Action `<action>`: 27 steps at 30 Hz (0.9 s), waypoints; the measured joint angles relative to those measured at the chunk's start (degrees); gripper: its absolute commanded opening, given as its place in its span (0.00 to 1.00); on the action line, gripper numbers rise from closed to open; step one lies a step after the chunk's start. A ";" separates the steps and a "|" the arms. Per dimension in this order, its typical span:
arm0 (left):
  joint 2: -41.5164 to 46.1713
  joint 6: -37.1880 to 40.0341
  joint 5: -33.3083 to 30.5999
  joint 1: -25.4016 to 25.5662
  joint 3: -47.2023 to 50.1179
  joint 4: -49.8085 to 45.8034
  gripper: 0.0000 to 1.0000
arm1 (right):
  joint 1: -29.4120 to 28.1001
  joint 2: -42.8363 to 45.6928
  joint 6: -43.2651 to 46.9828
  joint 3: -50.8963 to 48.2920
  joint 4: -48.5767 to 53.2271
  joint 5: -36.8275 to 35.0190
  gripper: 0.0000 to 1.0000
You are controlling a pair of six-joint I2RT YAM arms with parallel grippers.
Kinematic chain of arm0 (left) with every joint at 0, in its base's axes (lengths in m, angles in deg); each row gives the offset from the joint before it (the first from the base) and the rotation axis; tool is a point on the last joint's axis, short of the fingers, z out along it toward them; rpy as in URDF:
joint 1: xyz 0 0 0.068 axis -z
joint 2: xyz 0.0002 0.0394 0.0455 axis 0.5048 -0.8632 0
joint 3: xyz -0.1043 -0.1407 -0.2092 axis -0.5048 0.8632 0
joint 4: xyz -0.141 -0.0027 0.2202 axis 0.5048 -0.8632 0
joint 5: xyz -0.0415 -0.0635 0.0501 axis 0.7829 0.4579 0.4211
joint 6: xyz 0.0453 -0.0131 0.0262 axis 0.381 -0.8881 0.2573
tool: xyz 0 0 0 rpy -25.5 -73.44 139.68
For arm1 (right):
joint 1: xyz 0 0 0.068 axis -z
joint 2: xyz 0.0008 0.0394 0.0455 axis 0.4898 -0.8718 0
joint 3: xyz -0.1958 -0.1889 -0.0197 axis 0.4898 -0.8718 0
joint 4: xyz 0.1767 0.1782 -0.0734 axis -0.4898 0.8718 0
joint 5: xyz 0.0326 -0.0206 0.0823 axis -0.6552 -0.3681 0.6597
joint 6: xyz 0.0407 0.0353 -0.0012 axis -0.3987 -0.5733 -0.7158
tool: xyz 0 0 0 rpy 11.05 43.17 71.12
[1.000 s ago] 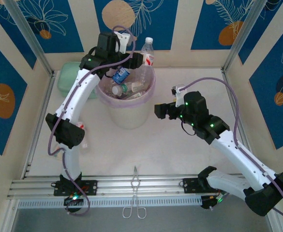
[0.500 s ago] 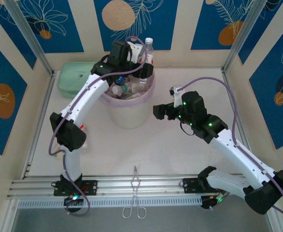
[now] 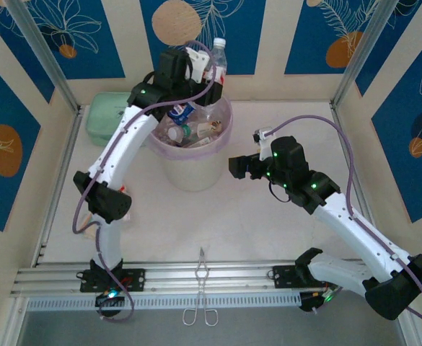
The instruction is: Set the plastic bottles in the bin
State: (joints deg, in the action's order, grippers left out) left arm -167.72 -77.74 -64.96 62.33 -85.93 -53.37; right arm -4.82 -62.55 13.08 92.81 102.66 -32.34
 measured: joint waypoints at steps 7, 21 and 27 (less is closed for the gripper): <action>3.72 11.43 -6.23 -1.03 -7.93 -10.95 0.47 | 0.09 0.00 0.00 0.00 0.00 0.00 0.99; 6.08 35.67 -12.98 -1.53 4.00 -24.70 1.00 | 0.26 0.00 0.00 0.00 0.00 -0.02 0.99; 6.97 37.88 -13.14 -1.53 4.24 -24.00 1.00 | 0.42 -0.02 0.00 0.00 0.00 0.00 0.99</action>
State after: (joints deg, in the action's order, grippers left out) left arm -160.74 -39.87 -78.10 60.80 -81.69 -77.37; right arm -4.41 -62.58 13.08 92.81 102.66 -32.34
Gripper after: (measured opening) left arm 0.994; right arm 0.990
